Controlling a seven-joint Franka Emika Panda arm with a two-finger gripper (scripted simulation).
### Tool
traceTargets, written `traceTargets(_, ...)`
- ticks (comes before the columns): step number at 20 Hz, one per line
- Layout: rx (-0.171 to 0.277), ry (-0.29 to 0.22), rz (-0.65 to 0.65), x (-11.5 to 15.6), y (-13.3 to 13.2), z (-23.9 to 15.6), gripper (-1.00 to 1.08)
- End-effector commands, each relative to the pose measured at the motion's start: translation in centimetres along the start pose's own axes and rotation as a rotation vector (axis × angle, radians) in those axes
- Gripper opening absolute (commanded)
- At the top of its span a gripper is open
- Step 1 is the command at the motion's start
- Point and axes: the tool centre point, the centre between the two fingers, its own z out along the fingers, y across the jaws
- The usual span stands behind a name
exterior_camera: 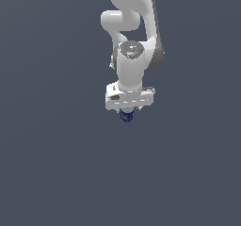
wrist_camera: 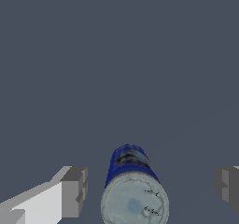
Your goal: Pick up the object and move it to a goal position.
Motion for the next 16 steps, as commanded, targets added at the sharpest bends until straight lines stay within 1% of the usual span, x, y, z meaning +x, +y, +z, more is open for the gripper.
traceTargets(1,-0.007,-0.002,-0.041,-1.3,-0.1,0.7,1.00)
traceTargets(9,-0.021,-0.009,-0.146,-4.8,-0.4,2.5,1.00)
traceTargets(16,-0.025,-0.011,-0.182,-6.0,-0.5,3.0,1.00)
